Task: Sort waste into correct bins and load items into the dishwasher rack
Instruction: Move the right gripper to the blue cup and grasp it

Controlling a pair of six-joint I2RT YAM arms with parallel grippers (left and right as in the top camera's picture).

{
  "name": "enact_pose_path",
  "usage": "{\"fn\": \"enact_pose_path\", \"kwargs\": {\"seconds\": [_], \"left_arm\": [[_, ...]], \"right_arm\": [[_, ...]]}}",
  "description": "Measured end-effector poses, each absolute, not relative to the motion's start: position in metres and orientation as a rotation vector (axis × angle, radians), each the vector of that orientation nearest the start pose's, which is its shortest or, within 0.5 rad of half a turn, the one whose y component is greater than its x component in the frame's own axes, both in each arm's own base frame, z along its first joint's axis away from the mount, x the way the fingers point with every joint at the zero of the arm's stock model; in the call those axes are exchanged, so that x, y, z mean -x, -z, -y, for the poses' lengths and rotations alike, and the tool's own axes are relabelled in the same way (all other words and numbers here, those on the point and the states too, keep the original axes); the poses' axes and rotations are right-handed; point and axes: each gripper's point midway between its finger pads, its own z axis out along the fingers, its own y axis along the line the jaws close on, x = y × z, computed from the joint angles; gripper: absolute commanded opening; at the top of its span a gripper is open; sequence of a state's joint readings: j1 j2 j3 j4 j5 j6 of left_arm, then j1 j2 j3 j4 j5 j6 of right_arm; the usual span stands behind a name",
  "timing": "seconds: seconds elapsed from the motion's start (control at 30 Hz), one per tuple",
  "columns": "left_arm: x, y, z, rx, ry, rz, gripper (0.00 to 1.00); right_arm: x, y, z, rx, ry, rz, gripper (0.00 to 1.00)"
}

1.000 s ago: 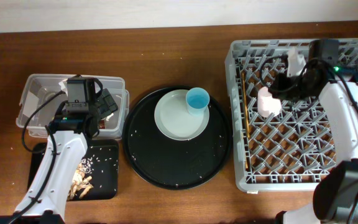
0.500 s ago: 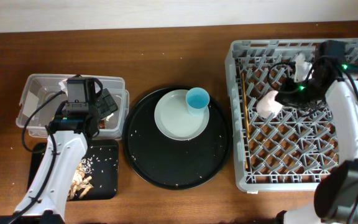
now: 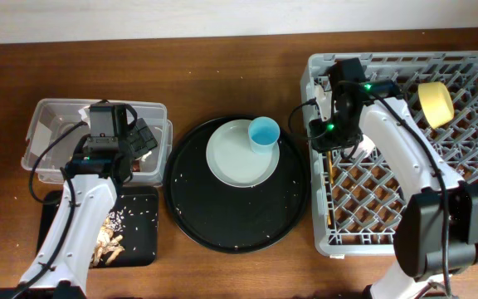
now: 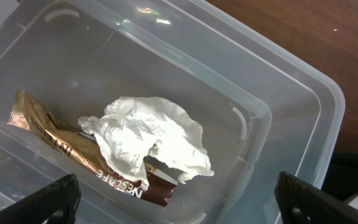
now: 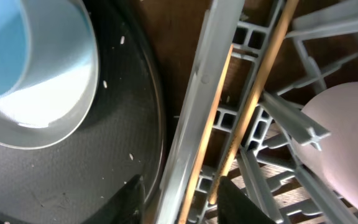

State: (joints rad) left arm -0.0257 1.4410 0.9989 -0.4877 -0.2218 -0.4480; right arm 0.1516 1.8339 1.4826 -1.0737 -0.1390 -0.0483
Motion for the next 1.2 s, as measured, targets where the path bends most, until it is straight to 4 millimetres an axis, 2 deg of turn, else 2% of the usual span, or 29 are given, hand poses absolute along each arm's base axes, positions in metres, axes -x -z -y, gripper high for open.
{"fn": "enact_pose_path", "kwargs": {"seconds": [0.07,0.27,0.4,0.43,0.47,0.5,0.53,0.6,0.67,0.73,0.8,0.87,0.9,0.97,1.03,1.1,1.2], "left_arm": [[-0.378,-0.131,-0.028,0.607,-0.075,-2.394,0.99],[-0.378,-0.131,-0.028,0.607,-0.075,-2.394,0.99],[-0.378,-0.131,-0.028,0.607,-0.075,-2.395,0.99],[-0.378,-0.131,-0.028,0.607,-0.075,-2.394,0.99],[-0.378,-0.131,-0.028,0.607,-0.075,-2.395,0.99],[-0.378,-0.131,-0.028,0.607,-0.075,-2.395,0.99],[-0.378,-0.131,-0.028,0.607,-0.075,-2.394,0.99],[-0.378,-0.131,-0.028,0.607,-0.075,-2.394,0.99],[-0.378,-0.131,-0.028,0.607,-0.075,-2.395,0.99],[-0.378,-0.131,-0.028,0.607,-0.075,-2.394,0.99],[-0.378,-0.131,-0.028,0.606,-0.075,-2.394,0.99],[-0.378,-0.131,-0.028,0.607,-0.075,-2.395,0.99],[-0.378,-0.131,-0.028,0.607,-0.075,-2.395,0.99],[-0.378,-0.131,-0.028,0.607,-0.075,-2.395,0.99],[-0.378,-0.131,-0.028,0.607,-0.075,-2.395,0.99],[-0.378,-0.131,-0.028,0.607,-0.075,-2.395,0.99],[-0.378,-0.131,-0.028,0.607,-0.075,-2.395,0.99]], "right_arm": [[-0.367,-0.093,-0.081,0.316,-0.226,-2.995,0.25],[-0.358,-0.092,-0.083,0.311,-0.253,-3.03,0.09],[-0.351,-0.091,-0.082,0.273,-0.257,-3.064,0.09],[-0.35,-0.091,-0.082,0.271,-0.257,-3.07,0.09],[-0.35,-0.091,-0.082,0.271,-0.257,-3.071,0.16],[-0.35,-0.091,-0.082,0.271,-0.257,-3.071,0.25],[-0.351,-0.091,-0.082,0.282,-0.256,-3.067,0.41],[-0.354,-0.091,-0.082,0.303,-0.249,-3.049,0.48],[-0.351,-0.093,-0.081,0.3,-0.248,-3.067,0.48],[-0.361,-0.124,-0.085,0.3,-0.268,-3.037,0.48],[-0.375,-0.17,-0.104,0.336,-0.36,-2.94,0.44],[-0.376,-0.18,-0.138,0.445,-0.426,-2.869,0.42],[-0.38,-0.183,-0.169,0.544,-0.455,-2.793,0.42],[-0.38,-0.184,-0.21,0.673,-0.464,-2.701,0.42],[-0.38,-0.177,-0.23,0.738,-0.44,-2.676,0.43],[-0.382,-0.145,-0.245,0.795,-0.374,-2.715,0.42],[-0.393,-0.111,-0.249,0.808,-0.305,-2.745,0.42]]}}
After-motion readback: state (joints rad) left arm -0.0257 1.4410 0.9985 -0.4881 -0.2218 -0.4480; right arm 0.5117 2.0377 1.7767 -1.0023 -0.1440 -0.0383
